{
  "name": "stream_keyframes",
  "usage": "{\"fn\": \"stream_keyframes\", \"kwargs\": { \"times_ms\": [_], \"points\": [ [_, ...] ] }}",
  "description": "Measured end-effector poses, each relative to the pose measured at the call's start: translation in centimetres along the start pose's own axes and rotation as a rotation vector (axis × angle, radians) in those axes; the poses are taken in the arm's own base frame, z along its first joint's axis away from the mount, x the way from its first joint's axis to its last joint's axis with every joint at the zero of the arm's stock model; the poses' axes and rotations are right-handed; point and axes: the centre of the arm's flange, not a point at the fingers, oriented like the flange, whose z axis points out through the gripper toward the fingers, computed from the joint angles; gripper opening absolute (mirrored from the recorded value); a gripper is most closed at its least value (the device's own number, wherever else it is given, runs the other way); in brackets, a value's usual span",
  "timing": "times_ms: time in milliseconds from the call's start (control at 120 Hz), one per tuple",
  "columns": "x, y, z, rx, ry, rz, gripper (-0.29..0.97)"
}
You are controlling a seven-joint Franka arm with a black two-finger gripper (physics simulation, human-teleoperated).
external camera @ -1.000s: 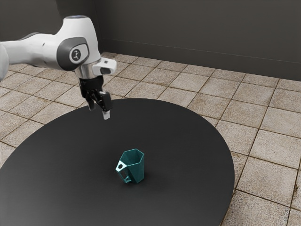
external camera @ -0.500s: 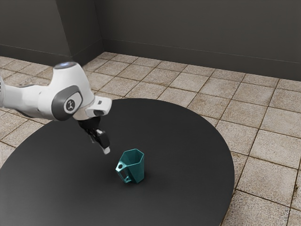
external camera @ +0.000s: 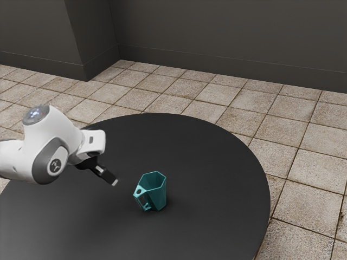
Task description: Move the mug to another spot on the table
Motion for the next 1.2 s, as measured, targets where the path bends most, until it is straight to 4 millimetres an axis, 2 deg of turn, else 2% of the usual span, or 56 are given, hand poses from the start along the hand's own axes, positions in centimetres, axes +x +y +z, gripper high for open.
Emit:
{"fn": "stream_keyframes", "kwargs": {
  "times_ms": [142,308,417,667,1200],
  "points": [
    [0.4,4.4,-0.4,-0.005,0.033,0.036,0.68],
    [-0.5,6.7,0.5,-0.028,0.020,-0.043,0.68],
    [-0.8,8.3,2.0,-0.056,-0.009,-0.103,0.68],
    [-0.1,8.9,6.2,-0.078,-0.048,-0.199,0.68],
    [0.5,8.4,6.9,-0.063,0.003,-0.117,0.68]
  ]
}}
